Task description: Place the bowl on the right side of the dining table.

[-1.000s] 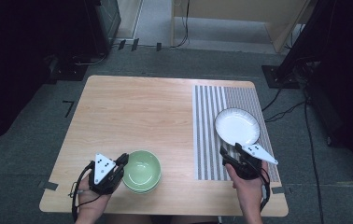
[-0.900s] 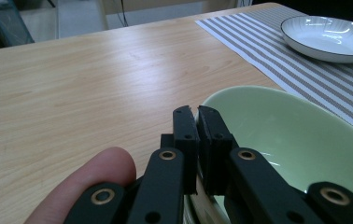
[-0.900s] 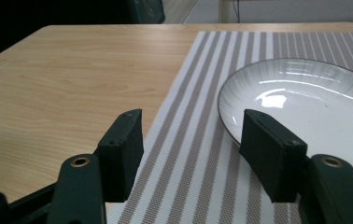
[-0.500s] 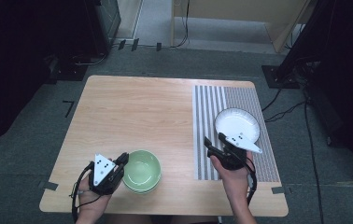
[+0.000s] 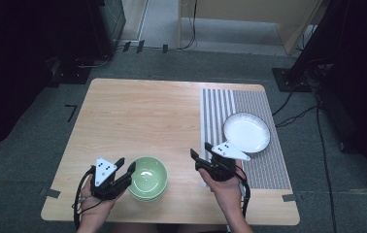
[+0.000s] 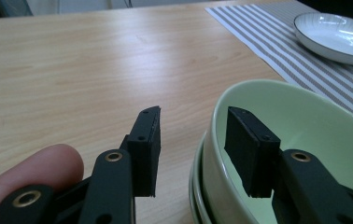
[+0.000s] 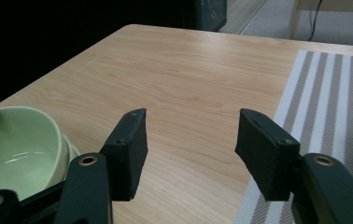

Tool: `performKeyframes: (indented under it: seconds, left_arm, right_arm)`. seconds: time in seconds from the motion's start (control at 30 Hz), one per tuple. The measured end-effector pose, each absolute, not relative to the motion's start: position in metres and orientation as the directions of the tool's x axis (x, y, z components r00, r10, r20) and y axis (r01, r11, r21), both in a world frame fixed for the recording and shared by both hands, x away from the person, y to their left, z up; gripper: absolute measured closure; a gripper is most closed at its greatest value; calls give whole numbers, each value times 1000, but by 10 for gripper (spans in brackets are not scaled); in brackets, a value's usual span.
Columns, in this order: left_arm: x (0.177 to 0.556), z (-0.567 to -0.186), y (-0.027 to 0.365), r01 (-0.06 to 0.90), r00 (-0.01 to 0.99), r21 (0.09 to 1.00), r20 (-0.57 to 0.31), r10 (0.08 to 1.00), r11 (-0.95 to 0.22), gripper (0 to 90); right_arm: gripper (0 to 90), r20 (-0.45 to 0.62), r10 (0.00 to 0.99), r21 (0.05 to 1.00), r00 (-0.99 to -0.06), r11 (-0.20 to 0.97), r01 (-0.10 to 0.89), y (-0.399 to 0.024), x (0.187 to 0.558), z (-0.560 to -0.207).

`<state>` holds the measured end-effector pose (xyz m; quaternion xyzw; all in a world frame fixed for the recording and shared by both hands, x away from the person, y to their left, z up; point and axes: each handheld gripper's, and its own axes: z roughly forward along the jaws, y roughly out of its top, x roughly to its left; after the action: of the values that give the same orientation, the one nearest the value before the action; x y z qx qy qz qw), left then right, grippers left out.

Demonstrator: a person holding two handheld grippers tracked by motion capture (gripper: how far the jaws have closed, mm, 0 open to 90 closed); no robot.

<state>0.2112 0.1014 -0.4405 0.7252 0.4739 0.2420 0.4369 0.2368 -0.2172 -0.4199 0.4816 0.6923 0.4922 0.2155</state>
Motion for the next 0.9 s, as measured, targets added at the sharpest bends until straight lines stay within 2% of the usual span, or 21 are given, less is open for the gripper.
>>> performKeyframes:
  seconds: [0.1,0.13,0.17,0.2,0.23,0.33,0.43,0.73,0.9]
  left_arm:
    - [212,-443,98,498,448,845,-57,892,-196,571]
    - [212,-444,96,503,453,839,-51,890,-207,636]
    - [211,-444,96,505,447,839,-51,893,-204,636]
    - [211,-444,95,506,431,838,-39,902,-205,735]
    - [211,-444,94,505,426,838,-35,904,-206,735]
    - [210,-443,92,506,434,836,-33,901,-213,822]
    - [210,-443,93,498,439,843,-40,897,-206,831]
    - [205,-441,89,431,441,872,22,897,-233,834]
    - [201,-439,87,386,439,887,65,896,-253,833]
  right_arm:
    - [433,175,871,889,-459,61,453,-211,235,-421]
    - [433,176,870,889,-461,61,454,-210,234,-421]
    - [433,176,868,888,-464,63,455,-208,234,-421]
    - [433,178,864,888,-472,66,456,-205,233,-421]
    - [433,178,864,888,-472,66,456,-205,233,-421]
    - [433,181,858,887,-481,68,456,-201,232,-422]
    - [437,183,851,885,-492,76,460,-197,230,-424]
    - [433,191,839,886,-509,76,457,-188,228,-427]
    - [472,231,827,885,-513,40,464,-185,226,-431]
